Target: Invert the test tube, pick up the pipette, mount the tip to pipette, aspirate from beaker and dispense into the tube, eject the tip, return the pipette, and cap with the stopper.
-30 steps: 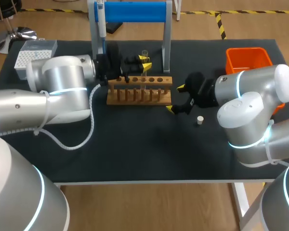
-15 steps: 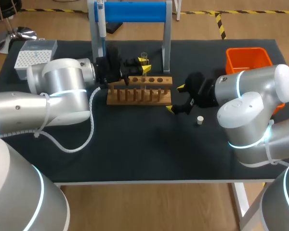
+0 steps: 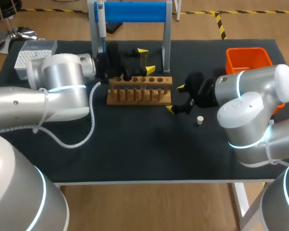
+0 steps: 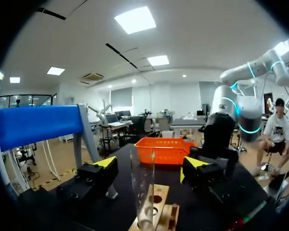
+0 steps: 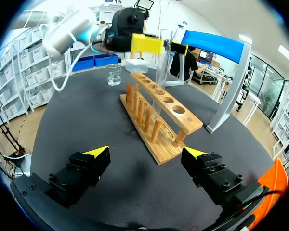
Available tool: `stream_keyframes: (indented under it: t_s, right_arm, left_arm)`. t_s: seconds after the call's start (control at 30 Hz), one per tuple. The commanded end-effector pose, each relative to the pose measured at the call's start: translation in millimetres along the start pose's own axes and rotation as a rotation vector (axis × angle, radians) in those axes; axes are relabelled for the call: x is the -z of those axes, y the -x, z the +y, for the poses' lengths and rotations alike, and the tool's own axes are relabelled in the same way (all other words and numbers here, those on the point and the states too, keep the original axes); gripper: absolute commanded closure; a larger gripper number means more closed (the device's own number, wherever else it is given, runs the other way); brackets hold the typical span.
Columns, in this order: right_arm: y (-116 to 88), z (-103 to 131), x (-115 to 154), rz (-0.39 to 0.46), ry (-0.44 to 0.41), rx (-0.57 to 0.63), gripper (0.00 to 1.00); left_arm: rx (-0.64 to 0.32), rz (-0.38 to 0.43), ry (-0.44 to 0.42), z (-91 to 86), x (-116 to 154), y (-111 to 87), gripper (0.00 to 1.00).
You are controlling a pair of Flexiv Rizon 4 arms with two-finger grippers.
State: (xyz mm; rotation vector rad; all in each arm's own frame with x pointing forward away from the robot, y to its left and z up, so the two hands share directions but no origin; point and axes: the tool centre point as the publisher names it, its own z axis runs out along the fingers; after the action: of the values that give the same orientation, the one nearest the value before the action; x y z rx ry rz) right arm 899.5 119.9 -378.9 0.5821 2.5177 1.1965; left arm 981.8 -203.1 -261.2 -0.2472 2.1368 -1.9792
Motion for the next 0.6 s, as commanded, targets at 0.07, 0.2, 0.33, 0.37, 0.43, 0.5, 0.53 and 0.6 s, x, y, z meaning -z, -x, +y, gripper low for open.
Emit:
stream_keyframes:
  t_s: [0.07, 0.2, 0.33, 0.37, 0.43, 0.5, 0.53, 0.6]
  right_arm:
    - [1, 1, 1, 0.003, -0.004, 0.0, 0.0]
    - [1, 1, 1, 0.003, -0.004, 0.0, 0.0]
    - [1, 1, 1, 0.003, -0.004, 0.0, 0.0]
    - [1, 1, 1, 0.003, -0.004, 0.0, 0.0]
    - [1, 1, 1, 0.003, -0.004, 0.0, 0.0]
    - [1, 1, 1, 0.003, -0.004, 0.0, 0.0]
    - [1, 1, 1, 0.003, -0.004, 0.0, 0.0]
    - [1, 1, 1, 0.003, -0.004, 0.0, 0.0]
  left_arm:
    - [0.015, 0.029, 0.062, -34.6, 24, -7.9, 0.0]
    - [0.02, 0.052, 0.107, -57.6, 39, -15.4, 0.0]
    - [0.021, 0.068, 0.137, -78.9, 57, -21.1, 0.0]
    - [0.021, 0.067, 0.138, -83.8, 63, -22.5, 0.0]
    - [0.036, 0.066, 0.141, -91.9, 76, -24.2, 0.0]
    - [0.043, 0.049, 0.145, -98.2, 94, -25.5, 0.0]
    - [0.056, 0.04, 0.146, -100.5, 103, -26.3, 0.0]
    - [0.068, 0.016, 0.168, -104.5, 122, -29.0, 0.0]
